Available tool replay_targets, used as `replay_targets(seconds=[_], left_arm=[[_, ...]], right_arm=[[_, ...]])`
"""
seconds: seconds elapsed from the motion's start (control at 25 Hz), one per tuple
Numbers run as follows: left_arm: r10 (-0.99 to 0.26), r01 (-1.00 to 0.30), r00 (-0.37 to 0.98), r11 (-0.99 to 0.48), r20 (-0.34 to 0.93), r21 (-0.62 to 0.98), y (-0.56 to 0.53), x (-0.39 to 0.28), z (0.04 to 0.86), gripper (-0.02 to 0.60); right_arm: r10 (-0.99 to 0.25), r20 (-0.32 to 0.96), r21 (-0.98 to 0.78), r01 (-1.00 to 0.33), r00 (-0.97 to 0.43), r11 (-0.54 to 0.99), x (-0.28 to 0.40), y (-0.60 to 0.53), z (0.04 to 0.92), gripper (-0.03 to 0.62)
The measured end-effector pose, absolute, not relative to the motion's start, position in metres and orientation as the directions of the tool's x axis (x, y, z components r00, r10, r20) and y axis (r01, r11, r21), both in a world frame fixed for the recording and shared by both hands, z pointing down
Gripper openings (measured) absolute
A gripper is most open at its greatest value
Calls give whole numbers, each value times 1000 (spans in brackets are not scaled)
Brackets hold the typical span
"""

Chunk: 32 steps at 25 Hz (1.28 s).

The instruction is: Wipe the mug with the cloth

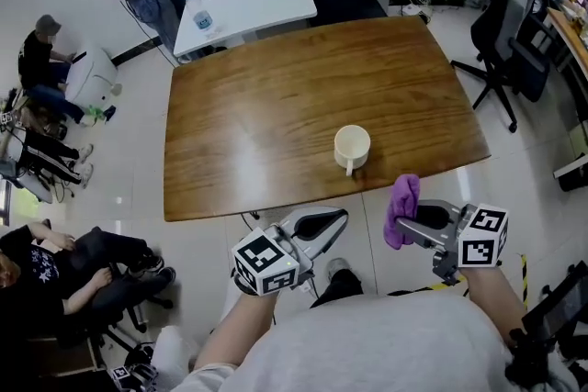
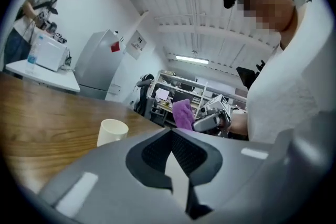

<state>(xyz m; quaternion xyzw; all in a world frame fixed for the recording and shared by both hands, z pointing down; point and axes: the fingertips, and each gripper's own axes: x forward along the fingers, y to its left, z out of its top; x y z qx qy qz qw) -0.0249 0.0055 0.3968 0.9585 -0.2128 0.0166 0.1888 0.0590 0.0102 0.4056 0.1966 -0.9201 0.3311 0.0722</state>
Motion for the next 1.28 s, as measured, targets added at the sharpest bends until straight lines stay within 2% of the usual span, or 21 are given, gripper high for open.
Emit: replay_targets(seconds=[0.24, 0.44, 0.64, 0.8, 1.08, 1.28], left_arm=[[-472, -491, 871, -826, 136, 275, 96, 17, 375, -8], [-555, -549, 829, -778, 77, 305, 199, 60, 363, -6], [-561, -563, 822, -778, 93, 279, 289, 96, 346, -6], [-581, -594, 803, -765, 129, 248, 329, 95, 327, -6], [-623, -629, 775, -741, 111, 236, 353, 78, 298, -6], [-589, -606, 795, -767, 145, 210, 359, 63, 297, -6]], right_arm=[[-258, 216, -533, -335, -942, 777, 85, 96, 396, 109], [-224, 218, -518, -307, -950, 799, 132, 191, 402, 109], [-201, 199, -542, -279, -959, 792, 167, 269, 395, 107], [-188, 175, -490, -251, -967, 835, 166, 308, 360, 109], [-211, 185, -436, -272, -960, 858, 150, 340, 324, 107], [-236, 186, -417, -294, -954, 860, 126, 349, 314, 107]])
